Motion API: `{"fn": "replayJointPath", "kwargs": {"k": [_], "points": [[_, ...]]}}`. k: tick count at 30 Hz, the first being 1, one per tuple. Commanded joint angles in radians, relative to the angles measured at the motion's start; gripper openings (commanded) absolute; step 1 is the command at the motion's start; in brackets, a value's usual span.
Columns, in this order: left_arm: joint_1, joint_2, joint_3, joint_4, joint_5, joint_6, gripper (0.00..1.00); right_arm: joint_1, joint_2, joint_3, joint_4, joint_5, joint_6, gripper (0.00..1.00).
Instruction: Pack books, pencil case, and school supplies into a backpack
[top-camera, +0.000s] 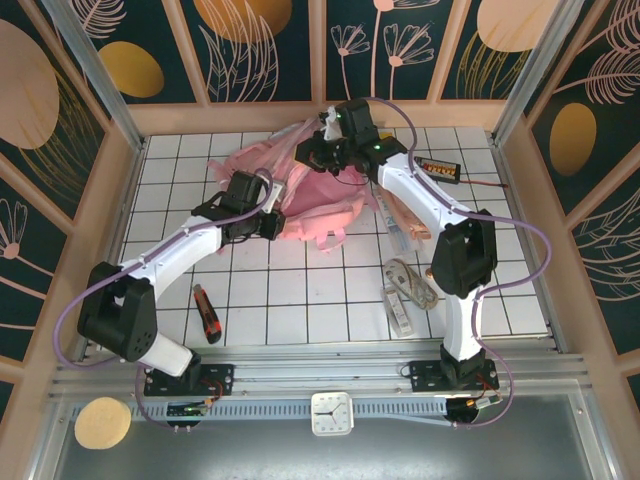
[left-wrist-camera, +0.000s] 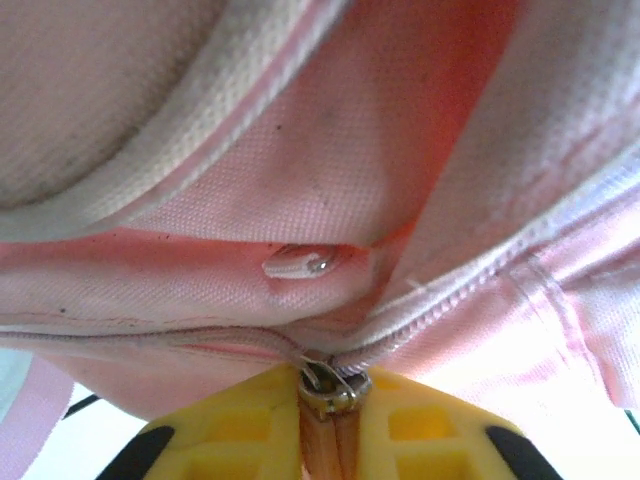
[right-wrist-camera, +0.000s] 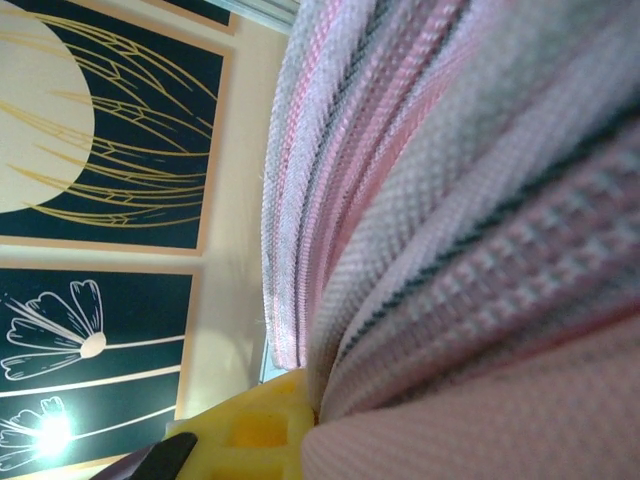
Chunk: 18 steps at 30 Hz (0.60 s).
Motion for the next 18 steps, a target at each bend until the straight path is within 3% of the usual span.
{"fn": "replayJointPath", "kwargs": {"k": [1, 3, 6, 11, 18], "points": [[0.026, 0.011, 0.026, -0.060, -0.021, 0.016, 0.06, -0.026, -0.035, 0.075, 0.065, -0.023, -0.025, 0.00], [0.036, 0.000, 0.029, -0.077, -0.025, 0.024, 0.07, -0.029, -0.039, 0.063, 0.059, -0.018, -0.037, 0.00], [0.051, -0.025, 0.016, -0.084, -0.006, 0.040, 0.27, -0.037, -0.048, 0.038, 0.063, -0.016, -0.044, 0.00], [0.085, -0.026, -0.007, -0.061, 0.086, 0.046, 0.39, -0.039, -0.054, 0.037, 0.066, -0.017, -0.040, 0.00], [0.111, 0.018, -0.008, -0.022, 0.192, 0.042, 0.37, -0.037, -0.044, 0.088, 0.030, -0.016, -0.043, 0.00]]}}
